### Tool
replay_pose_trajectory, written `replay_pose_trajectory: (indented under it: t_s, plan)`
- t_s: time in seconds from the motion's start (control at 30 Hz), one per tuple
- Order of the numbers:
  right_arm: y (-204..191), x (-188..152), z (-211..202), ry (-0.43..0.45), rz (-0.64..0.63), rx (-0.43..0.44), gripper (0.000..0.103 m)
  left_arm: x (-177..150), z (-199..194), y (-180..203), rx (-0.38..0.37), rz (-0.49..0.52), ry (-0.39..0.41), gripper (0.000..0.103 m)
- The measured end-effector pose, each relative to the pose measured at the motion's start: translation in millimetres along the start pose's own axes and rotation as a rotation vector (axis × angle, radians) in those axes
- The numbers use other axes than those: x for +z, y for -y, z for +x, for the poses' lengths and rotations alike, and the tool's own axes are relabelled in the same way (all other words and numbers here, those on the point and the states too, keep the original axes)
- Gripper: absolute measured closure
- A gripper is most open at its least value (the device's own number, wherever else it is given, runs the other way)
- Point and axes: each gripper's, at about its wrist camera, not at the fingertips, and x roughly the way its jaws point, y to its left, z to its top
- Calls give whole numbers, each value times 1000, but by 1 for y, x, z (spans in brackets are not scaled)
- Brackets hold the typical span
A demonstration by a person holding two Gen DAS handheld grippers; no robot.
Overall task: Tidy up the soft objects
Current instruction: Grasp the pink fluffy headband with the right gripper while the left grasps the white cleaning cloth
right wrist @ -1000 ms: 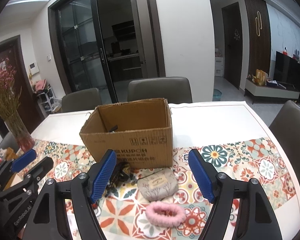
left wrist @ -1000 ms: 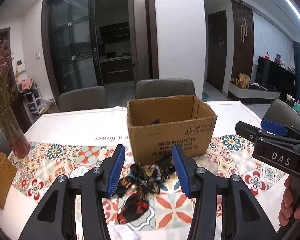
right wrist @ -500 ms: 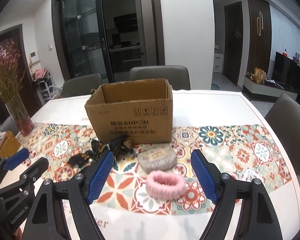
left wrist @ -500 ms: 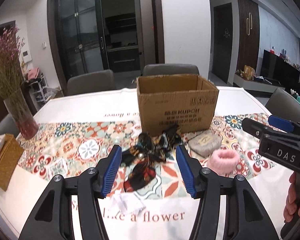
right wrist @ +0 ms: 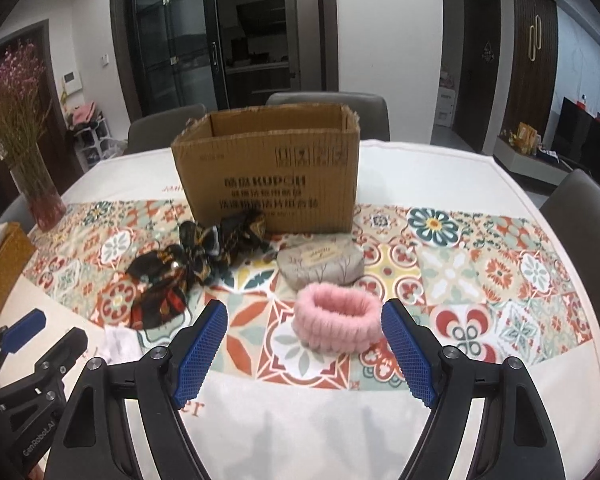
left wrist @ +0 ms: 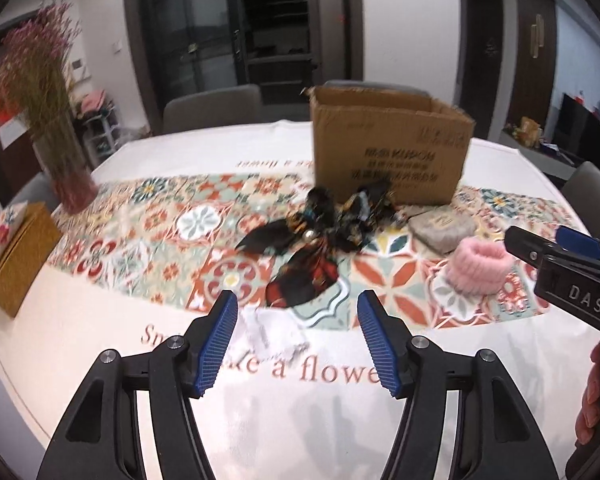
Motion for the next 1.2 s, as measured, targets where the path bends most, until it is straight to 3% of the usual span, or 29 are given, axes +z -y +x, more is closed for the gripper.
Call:
replay_pose_trajectory:
  t_s: [0.47,0.8,1.2]
  plan:
    - [13,-24,56,-23,37,-73,23,-26,45,-1,156,-93,3,30]
    - [18,-32,89,-53,76,-108,23,-32,76,-3,183,-128,-22,29]
    - [12,-36,114,-79,60,-168,23,-42,114,-12,175,-158,-115,30]
